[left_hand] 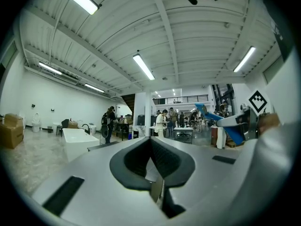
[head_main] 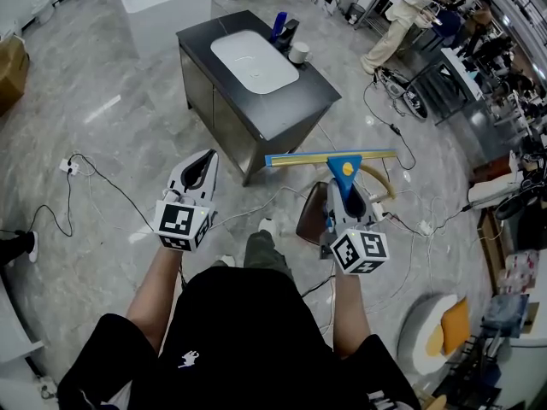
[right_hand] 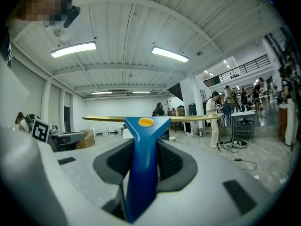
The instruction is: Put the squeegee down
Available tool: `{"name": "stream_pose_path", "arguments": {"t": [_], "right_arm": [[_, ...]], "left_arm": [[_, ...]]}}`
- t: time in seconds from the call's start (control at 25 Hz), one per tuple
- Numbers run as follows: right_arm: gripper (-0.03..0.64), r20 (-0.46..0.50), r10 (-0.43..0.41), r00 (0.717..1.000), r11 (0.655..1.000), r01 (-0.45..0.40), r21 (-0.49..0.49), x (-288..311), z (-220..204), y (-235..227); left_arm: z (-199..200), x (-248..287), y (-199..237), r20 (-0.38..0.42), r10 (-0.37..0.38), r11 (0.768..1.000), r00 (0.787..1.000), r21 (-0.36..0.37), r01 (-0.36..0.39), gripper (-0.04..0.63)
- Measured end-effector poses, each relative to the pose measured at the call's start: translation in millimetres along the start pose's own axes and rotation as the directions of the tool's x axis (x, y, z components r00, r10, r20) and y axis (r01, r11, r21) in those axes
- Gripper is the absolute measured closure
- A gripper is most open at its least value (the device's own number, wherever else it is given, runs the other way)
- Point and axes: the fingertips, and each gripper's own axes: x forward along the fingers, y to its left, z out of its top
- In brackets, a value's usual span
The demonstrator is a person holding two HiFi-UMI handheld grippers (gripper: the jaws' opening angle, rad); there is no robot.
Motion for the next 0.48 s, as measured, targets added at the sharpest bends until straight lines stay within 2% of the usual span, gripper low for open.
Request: {"name": "stream_pose_path", "arguments": {"t": [0.2,0.48], "right_arm": [[0.483,-0.004,0.015,1.000,1.000,-0.015,0.014,16.3,-1.1,-13.5],[0.483,-0.021,0.033,0.999,0.999,-0.032,0.027,45.9,-4.5,-40.9]], "left_arm": [[-2.2,18.2,-3.9,-0.012,-0.001,1.000,1.000,0.004,0.001,0.592],[-9.2,52.3,-8.9,-0.038,-0.019,0.999,0.999,-0.028,0.018,0.592]]}}
